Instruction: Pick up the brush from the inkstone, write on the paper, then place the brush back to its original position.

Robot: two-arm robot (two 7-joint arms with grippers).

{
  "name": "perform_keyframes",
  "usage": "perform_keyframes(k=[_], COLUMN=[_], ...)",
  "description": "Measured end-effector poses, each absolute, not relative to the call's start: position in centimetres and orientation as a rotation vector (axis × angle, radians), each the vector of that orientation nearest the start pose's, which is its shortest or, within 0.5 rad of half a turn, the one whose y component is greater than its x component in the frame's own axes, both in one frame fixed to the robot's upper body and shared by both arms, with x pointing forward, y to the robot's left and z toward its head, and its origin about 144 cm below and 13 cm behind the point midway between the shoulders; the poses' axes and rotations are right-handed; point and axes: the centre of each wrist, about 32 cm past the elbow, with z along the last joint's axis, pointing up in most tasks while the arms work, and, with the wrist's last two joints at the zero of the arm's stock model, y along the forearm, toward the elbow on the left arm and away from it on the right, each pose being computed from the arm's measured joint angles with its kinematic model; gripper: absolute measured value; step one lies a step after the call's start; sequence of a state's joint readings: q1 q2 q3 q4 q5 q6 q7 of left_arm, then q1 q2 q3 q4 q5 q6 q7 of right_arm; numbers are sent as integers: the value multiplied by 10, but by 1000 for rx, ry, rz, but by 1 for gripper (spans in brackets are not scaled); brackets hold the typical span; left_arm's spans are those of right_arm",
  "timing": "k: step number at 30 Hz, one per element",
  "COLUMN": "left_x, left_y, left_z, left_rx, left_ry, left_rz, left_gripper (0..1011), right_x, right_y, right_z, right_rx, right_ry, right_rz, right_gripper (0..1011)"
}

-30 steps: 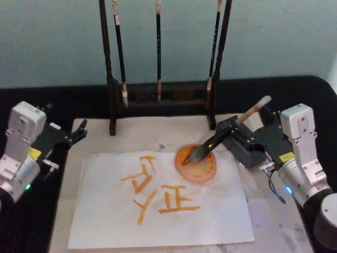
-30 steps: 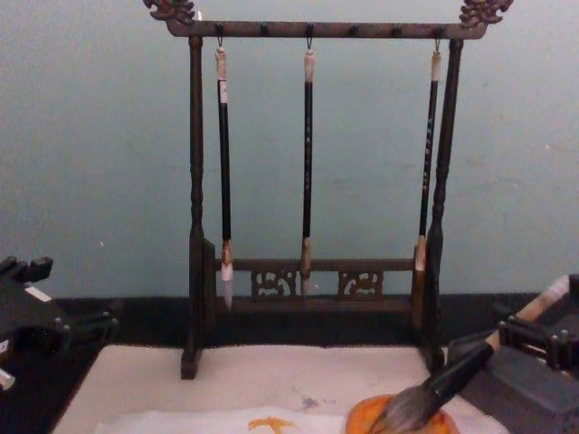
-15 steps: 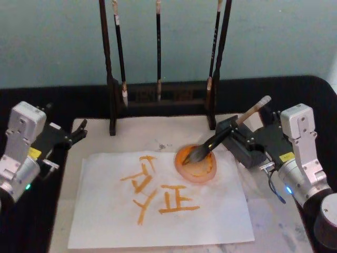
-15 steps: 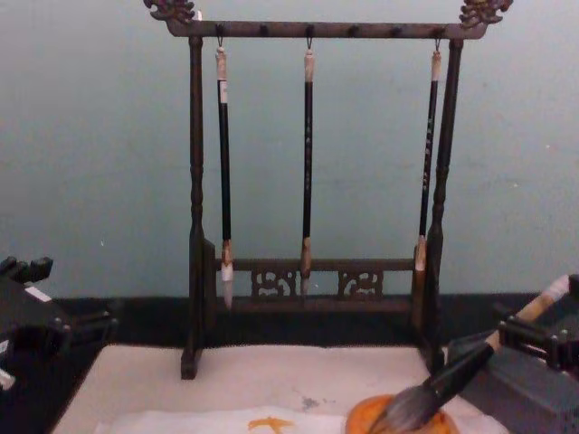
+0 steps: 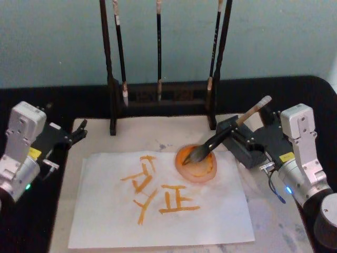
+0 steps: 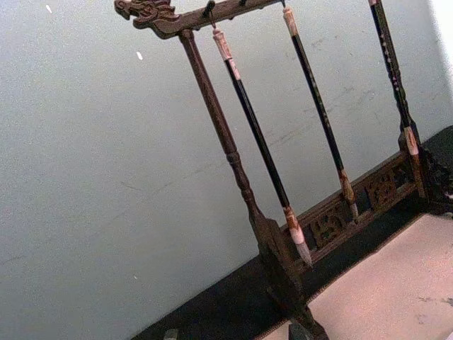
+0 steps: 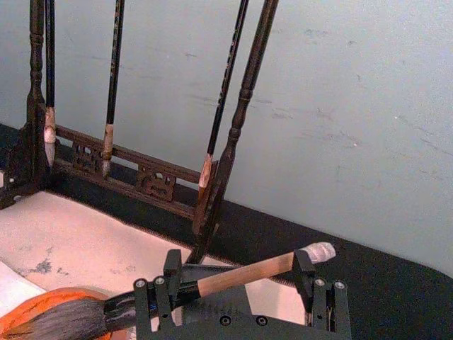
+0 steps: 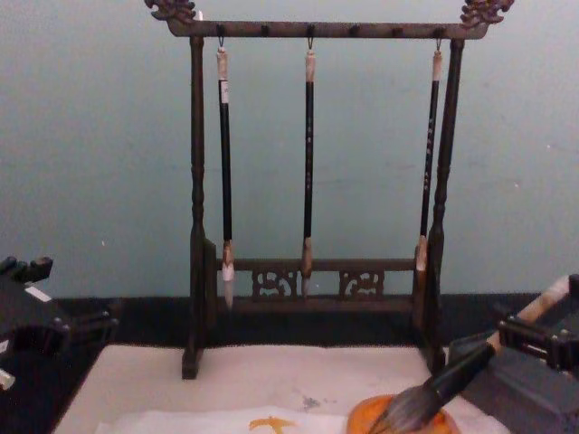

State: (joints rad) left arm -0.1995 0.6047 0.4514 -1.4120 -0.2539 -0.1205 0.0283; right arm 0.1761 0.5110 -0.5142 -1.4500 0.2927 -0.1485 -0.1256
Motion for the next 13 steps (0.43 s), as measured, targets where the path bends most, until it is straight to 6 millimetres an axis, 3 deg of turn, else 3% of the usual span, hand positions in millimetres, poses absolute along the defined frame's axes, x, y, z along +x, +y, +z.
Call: perform_keyframes(k=[13], left_x=[489], left_y=[310], left_z=[1140], left_rx=[304], left_ry=[-285], left_rz=[1248], left_gripper=[1010], right_x=[475], right_y=[-253], right_z=[1125], right_rx=[-169], right_ry=[-204], right_rz=[-1265], right_gripper=[1000])
